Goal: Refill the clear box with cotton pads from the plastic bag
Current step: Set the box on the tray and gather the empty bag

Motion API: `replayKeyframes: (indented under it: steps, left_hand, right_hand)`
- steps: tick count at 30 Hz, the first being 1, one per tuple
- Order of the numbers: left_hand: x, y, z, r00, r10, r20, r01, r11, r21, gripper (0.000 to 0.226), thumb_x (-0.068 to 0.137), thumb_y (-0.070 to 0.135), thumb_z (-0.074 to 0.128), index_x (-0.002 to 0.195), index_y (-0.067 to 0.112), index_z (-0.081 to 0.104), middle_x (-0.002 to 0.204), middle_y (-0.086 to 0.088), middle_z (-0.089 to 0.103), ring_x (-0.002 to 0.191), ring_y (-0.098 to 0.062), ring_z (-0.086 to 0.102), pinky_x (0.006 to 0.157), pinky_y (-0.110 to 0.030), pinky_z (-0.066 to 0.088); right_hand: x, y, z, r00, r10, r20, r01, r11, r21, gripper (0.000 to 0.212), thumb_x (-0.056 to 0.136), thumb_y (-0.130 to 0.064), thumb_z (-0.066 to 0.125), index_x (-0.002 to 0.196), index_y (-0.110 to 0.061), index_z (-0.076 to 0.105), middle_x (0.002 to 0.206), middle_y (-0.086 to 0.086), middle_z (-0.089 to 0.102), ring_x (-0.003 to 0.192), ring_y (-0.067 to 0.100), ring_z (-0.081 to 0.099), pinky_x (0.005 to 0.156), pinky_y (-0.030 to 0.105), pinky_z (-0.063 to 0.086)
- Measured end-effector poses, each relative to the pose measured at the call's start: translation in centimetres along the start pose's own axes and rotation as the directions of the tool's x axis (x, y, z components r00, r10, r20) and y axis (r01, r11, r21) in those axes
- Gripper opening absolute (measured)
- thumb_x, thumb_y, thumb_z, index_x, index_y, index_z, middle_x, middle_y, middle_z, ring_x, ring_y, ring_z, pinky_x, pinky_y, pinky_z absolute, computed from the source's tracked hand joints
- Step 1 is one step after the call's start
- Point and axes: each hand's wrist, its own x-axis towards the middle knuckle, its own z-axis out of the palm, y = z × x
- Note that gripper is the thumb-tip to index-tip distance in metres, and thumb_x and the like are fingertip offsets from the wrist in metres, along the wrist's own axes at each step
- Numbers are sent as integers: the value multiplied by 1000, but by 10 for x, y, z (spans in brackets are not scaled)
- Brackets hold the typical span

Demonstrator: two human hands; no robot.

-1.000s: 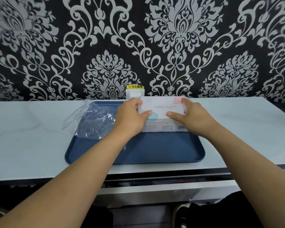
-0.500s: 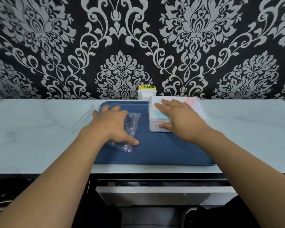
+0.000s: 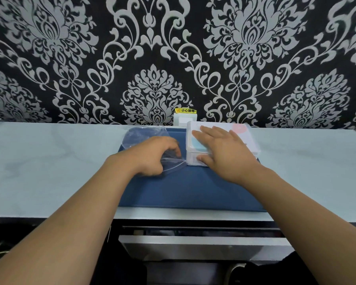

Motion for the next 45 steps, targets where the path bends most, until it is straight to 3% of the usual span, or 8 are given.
replayKeyframes:
  steps: [9, 16, 20, 24, 28, 34, 39, 45]
  left_hand:
    - [-6, 4, -10, 966, 72, -250, -64, 997, 40, 36, 86, -9, 55, 94, 18, 77, 134, 0, 62, 127, -21, 54, 108, -29, 36]
    - [-57, 8, -51, 781, -147, -607, -204, 858, -470, 32, 95, -5, 55, 91, 19, 76, 92, 2, 76, 93, -17, 73, 86, -40, 61]
    - [-117, -1, -78, 789, -131, -600, -272, 801, -533, 18, 94, -3, 59, 106, 6, 71, 110, -11, 73, 100, -14, 70, 91, -26, 56]
    - [-209, -52, -89, 786, -365, -500, -91, 731, -677, 26, 92, 32, 62, 109, 51, 67, 122, 26, 65, 112, 11, 59, 98, -32, 46]
    - [-306, -104, -61, 736, -593, -327, 98, 571, -815, 47, 72, 52, 84, 115, 52, 63, 129, 24, 60, 118, -6, 62, 90, -41, 55]
    - [-395, -178, 50, 456, -669, -586, 502, 738, -451, 14, 78, 20, 79, 91, 16, 75, 95, 3, 68, 87, -17, 62, 79, -33, 51]
    - [-417, -205, 147, 514, -653, -556, 616, 732, -291, 26, 79, 6, 66, 103, 11, 75, 112, -11, 69, 106, -31, 63, 92, -39, 50]
    - [-413, -204, 199, 622, -779, -79, 756, 623, -199, 60, 92, 31, 57, 148, 15, 43, 155, -9, 37, 146, -30, 25, 121, -37, 12]
  right_hand:
    - [1, -8, -1, 990, -41, -132, 57, 991, 120, 63, 90, -34, 63, 149, -25, 42, 155, 0, 39, 144, 21, 33, 122, 45, 19]
    - [14, -65, -14, 953, -178, -246, 288, 786, 547, 87, 76, -11, 77, 150, -30, 37, 146, -9, 40, 106, 9, 58, 84, 15, 48]
    - [40, -124, -26, 930, -162, -329, 352, 649, 674, 11, 84, -15, 74, 95, -17, 71, 85, -6, 65, 72, 9, 63, 62, 23, 48]
    - [66, -230, -46, 911, -281, -303, 413, 624, 663, 19, 83, -22, 70, 66, -14, 68, 66, 8, 68, 68, 29, 68, 68, 43, 57]
    - [65, -357, -26, 804, -595, 2, 505, 685, 524, 16, 93, -16, 62, 90, -6, 74, 99, 15, 71, 93, 30, 65, 72, 36, 47]
    - [20, -442, 105, 642, -675, 365, 413, 705, 577, 40, 93, -17, 65, 133, -14, 59, 133, 8, 58, 122, 26, 55, 89, 25, 44]
    - [-20, -463, 208, 535, -751, 388, 497, 651, 574, 74, 89, -17, 68, 153, -23, 32, 164, 2, 19, 151, 20, 16, 120, 34, 26]
    - [-18, -463, 228, 454, -450, 769, 566, 812, 141, 102, 87, -20, 65, 154, -43, -9, 161, -4, -31, 150, 40, -14, 118, 56, 23]
